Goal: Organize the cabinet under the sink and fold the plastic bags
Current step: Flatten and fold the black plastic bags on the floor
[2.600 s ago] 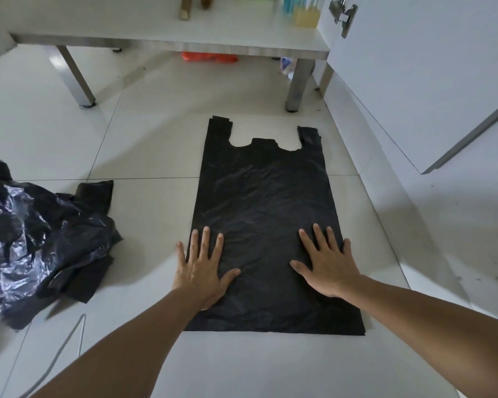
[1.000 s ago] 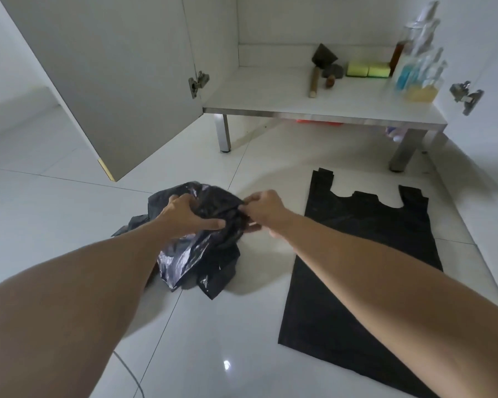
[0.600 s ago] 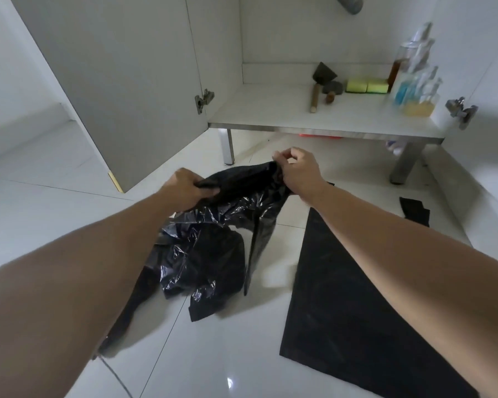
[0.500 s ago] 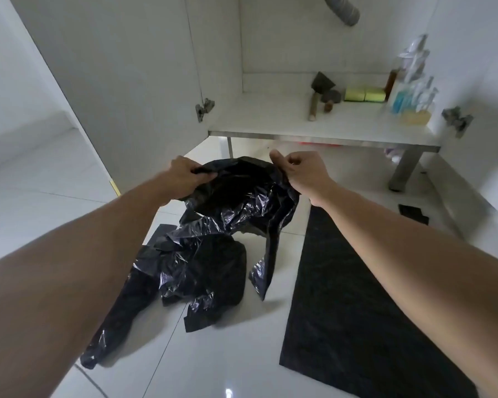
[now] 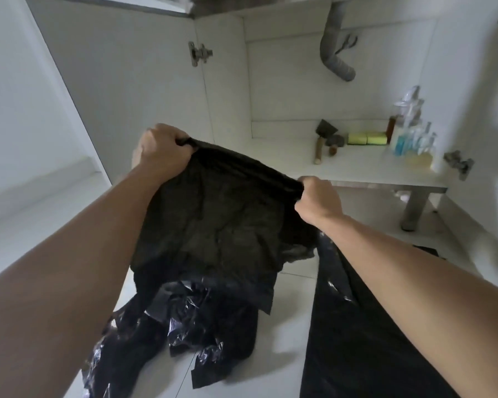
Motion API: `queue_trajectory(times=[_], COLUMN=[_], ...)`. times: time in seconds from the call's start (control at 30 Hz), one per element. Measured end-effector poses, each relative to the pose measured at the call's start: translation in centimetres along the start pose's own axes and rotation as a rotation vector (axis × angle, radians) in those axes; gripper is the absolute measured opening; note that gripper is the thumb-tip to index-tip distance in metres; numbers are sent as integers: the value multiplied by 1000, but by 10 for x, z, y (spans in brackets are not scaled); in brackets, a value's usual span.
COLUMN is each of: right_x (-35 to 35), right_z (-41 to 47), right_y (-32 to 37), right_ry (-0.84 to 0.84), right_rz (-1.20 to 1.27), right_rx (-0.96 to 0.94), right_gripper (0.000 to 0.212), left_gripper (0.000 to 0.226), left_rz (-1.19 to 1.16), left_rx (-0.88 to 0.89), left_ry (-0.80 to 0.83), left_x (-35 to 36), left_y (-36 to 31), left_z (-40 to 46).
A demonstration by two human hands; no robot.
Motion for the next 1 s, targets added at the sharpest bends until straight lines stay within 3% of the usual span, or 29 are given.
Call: queue_trajectory(times=[0.1, 0.17, 0.3, 0.4, 0.5, 0.57, 0.67, 0.8, 0.87, 0.93, 1.0], right_x=[-17, -27, -50, -77, -104, -116, -123, -123, -118, -104, -93], right_z=[16, 28, 47, 54, 48, 43, 40, 26, 15, 6, -4], right_y=[-21, -38, -60, -70, -75, -84, -111, -148, -166, -187, -206], right_ry=[-54, -77, -137, -316, -582, -602, -526, -390, -374, -305, -224], right_rz=[-11, -14, -50, -129, -205, -12, 368, 1225, 1424, 1528, 1431], right_rx=[42, 56, 101, 141, 184, 296, 496, 853, 919, 936, 928], right_gripper=[24, 22, 27, 26, 22, 24, 30, 16, 21, 44, 59], left_gripper=[20, 23, 41, 29, 22, 27, 24, 13, 10, 12, 25], left_rz=[29, -18, -11, -3, -201, -374, -575, -511, -455, -424, -367], left_rx=[-8, -18, 66, 136, 168, 204, 211, 297, 380, 492, 584], left_ry=[-121, -120, 255, 243, 117, 63, 137, 313, 386, 419, 484], left_x=[-13, -19, -11, -8, -11, -13, 0, 58, 91, 122, 154], left_y=[21, 34, 33, 22, 1, -18, -51, -88, -103, -116, -127], left_z=[7, 10, 9, 12, 9, 3, -20, -68, -101, -132, -161])
Point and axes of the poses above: each hand's wrist, its own z-axis towards the middle knuckle, its own x-axis out of the palm, y = z × x, the point moved 3 cm from there along z, towards the middle knuckle, and after that the axes turned 2 degrees about z, right-handed, at the moved point
